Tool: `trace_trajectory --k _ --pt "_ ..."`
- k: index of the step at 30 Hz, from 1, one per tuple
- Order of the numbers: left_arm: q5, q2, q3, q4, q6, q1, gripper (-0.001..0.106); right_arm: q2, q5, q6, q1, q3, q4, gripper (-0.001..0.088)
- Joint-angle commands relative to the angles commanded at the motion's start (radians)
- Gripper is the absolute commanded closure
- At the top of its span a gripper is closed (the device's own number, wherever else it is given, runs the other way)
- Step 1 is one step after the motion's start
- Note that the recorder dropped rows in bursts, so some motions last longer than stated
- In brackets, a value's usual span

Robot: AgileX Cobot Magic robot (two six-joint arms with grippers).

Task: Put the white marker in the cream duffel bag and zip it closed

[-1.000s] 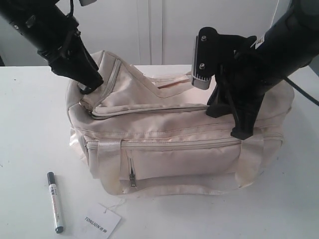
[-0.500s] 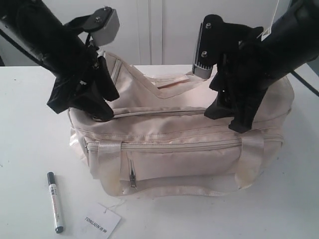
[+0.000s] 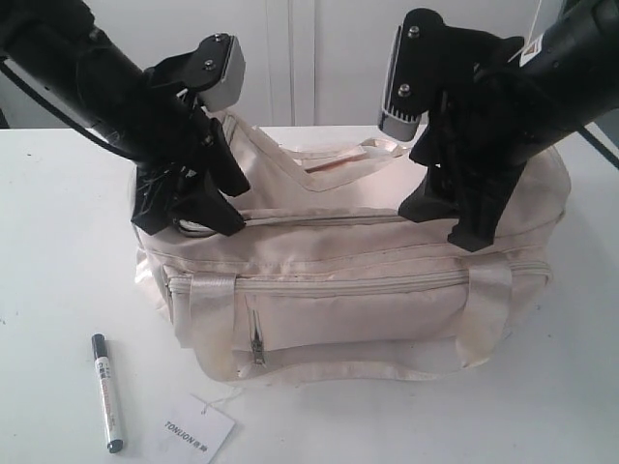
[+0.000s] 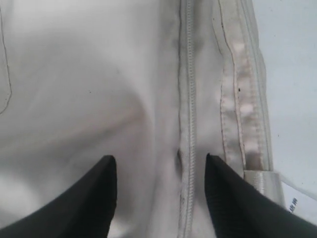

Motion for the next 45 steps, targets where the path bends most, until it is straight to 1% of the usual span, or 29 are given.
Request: trace_trajectory --k 4,6,10,21,26,32,34,36,41,45 --pt "0.034 0.008 0.000 -0.059 0.067 -0.002 0.047 0.000 -0.002 0.000 0.000 0.000 0.000 0.0308" --pt "0.019 0.008 0.000 -0.059 0.084 -0.010 0.047 0.000 -0.002 0.000 0.000 0.000 0.000 0.0308" --pt "-0.016 0.008 0.000 -0.056 0.085 -0.016 0.047 0.000 -0.002 0.000 0.000 0.000 0.000 0.0308" --pt "-0.025 0.016 0.000 -0.024 0.089 -0.016 0.047 0.000 -0.002 0.000 0.000 0.000 0.000 0.0308" --pt "0.023 0.029 0.000 -0.024 0.089 -0.021 0.047 0.000 -0.002 0.000 0.000 0.000 0.000 0.0308" --pt "-0.026 0.039 0.000 -0.009 0.083 -0.021 0.048 0.000 -0.002 0.000 0.000 0.000 0.000 0.0308" --pt "-0.035 0.042 0.000 -0.009 0.079 -0.021 0.051 0.000 -0.002 0.000 0.000 0.000 0.000 0.0309" --pt "-0.035 0.042 0.000 -0.009 0.079 -0.021 0.055 0.000 -0.002 0.000 0.000 0.000 0.000 0.0309" --pt "-0.031 0.040 0.000 -0.039 0.063 -0.021 0.073 0.000 -0.002 0.000 0.000 0.000 0.000 0.0309" --pt "-0.027 0.040 -0.005 -0.067 0.061 -0.021 0.075 0.000 -0.002 0.000 0.000 0.000 0.000 0.0309"
